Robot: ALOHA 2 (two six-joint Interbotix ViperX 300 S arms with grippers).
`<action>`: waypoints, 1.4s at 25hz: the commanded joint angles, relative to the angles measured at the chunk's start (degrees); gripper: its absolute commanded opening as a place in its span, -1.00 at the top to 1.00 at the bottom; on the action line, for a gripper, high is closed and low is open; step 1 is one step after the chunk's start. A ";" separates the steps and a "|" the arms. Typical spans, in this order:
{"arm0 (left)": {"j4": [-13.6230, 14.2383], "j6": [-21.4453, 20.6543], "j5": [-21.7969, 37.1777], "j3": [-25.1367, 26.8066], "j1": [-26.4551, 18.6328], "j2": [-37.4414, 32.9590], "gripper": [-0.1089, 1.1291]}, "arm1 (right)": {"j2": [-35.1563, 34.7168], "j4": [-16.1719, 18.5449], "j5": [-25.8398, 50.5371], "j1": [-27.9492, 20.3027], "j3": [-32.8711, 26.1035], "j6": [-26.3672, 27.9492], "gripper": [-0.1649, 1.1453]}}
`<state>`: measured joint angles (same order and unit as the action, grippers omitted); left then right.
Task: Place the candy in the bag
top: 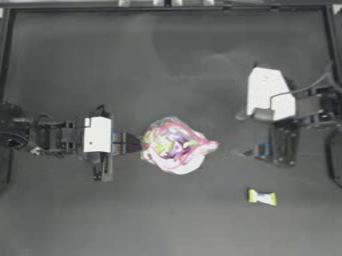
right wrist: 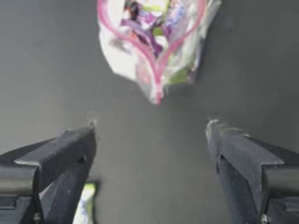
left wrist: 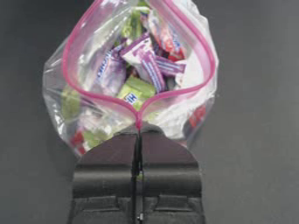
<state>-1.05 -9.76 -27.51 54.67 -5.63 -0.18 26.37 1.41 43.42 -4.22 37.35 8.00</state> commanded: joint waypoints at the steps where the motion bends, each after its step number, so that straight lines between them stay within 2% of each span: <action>1: -0.09 -0.09 -0.26 -1.05 0.00 -1.49 0.76 | 4.39 0.09 2.20 0.35 -1.23 0.00 -0.78; 13: -0.09 -0.18 0.00 -1.58 0.00 -1.76 0.76 | 10.90 -0.35 10.81 5.01 -1.05 0.79 -0.77; 19: -0.09 -0.09 0.09 -1.49 0.00 -1.76 0.76 | 11.16 0.00 14.68 7.38 -0.09 4.48 -0.76; 26: -0.09 -0.09 0.09 -1.58 0.00 -1.67 0.76 | 11.07 1.14 16.35 12.92 3.87 13.71 -0.75; 32: -0.18 -0.09 0.00 -1.58 -0.18 -1.67 0.76 | 10.63 5.54 11.78 18.63 8.35 23.20 -0.64; 35: -0.09 -0.09 0.09 -1.58 -0.18 -1.58 0.76 | 10.55 6.59 9.76 20.13 9.67 26.28 -0.59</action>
<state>-1.14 -9.84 -27.25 54.14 -5.71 -0.18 36.83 7.29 54.40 15.29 47.11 33.31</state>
